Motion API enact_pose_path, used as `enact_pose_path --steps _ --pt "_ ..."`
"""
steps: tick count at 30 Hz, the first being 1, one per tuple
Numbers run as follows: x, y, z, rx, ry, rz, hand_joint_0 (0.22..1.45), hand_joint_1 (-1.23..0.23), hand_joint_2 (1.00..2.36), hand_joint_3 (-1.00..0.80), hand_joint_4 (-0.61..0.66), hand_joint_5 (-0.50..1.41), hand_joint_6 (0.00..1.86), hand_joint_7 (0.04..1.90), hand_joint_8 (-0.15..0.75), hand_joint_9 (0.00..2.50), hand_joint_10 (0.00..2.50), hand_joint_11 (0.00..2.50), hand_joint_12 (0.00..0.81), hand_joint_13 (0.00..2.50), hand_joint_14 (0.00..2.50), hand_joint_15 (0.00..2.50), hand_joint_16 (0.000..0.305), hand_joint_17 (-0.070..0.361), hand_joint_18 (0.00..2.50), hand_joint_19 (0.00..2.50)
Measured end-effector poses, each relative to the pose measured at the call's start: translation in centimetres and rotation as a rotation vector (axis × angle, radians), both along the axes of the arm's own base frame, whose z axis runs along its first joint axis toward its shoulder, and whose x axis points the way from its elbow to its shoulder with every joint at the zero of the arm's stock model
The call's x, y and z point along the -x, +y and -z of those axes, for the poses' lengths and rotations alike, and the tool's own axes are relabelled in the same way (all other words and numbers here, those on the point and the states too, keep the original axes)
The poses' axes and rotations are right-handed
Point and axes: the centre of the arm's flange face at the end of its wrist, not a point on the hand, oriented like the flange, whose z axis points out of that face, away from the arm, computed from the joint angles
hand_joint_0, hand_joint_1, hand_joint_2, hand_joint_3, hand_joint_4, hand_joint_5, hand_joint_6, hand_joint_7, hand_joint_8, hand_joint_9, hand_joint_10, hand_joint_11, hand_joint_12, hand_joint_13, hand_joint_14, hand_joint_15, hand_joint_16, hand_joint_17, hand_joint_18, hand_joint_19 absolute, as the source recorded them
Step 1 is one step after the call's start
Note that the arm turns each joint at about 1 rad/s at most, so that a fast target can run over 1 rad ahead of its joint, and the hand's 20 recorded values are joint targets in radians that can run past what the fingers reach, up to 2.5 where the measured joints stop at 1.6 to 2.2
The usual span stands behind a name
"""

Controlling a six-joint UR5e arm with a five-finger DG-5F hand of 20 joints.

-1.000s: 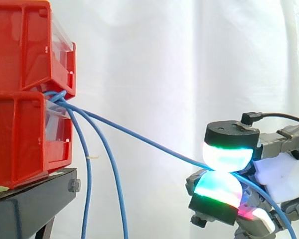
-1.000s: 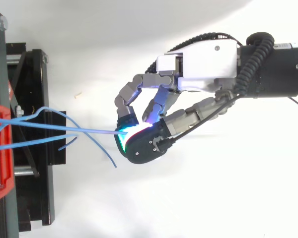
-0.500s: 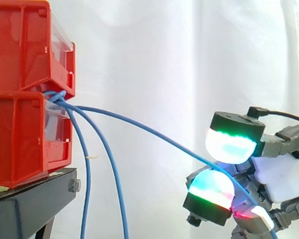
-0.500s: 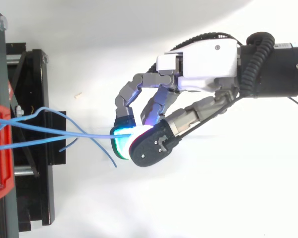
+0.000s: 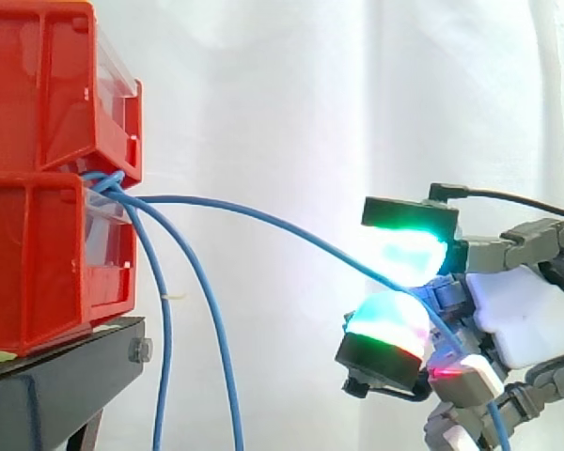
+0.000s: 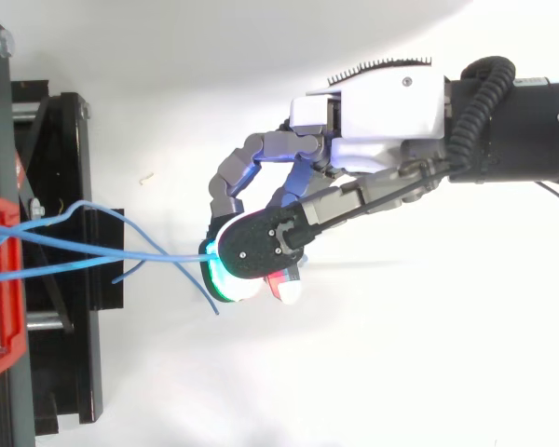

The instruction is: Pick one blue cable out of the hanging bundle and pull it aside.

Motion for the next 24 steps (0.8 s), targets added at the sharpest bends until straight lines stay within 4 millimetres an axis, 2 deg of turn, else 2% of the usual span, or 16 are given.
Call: enact_pose_path --steps 9,16,20,24 --pt "-0.07 -0.01 -0.15 -0.001 -0.003 0.0 0.57 -0.66 1.0 -0.09 -0.05 -0.1 0.89 0.94 0.262 1.19 0.02 0.69 0.349 0.87 0.02 0.65 0.062 0.14 0.54 0.48" --pt "-0.09 -0.02 -0.14 -0.001 -0.003 0.0 0.59 -0.74 1.01 -0.1 -0.02 -0.12 0.93 0.9 0.25 1.15 0.02 0.72 0.334 0.85 0.02 0.66 0.058 0.131 0.53 0.48" --pt "-0.09 -0.02 -0.16 -0.001 -0.003 0.001 0.62 -0.78 1.01 -0.12 -0.05 -0.12 0.93 0.93 0.234 1.14 0.03 0.74 0.305 0.84 0.03 0.66 0.052 0.118 0.52 0.49" --pt "-0.11 -0.03 -0.21 -0.002 -0.005 0.001 0.63 -0.79 1.01 -0.05 -0.11 -0.11 0.94 0.99 0.236 1.16 0.02 0.73 0.312 0.86 0.03 0.68 0.054 0.121 0.55 0.48"
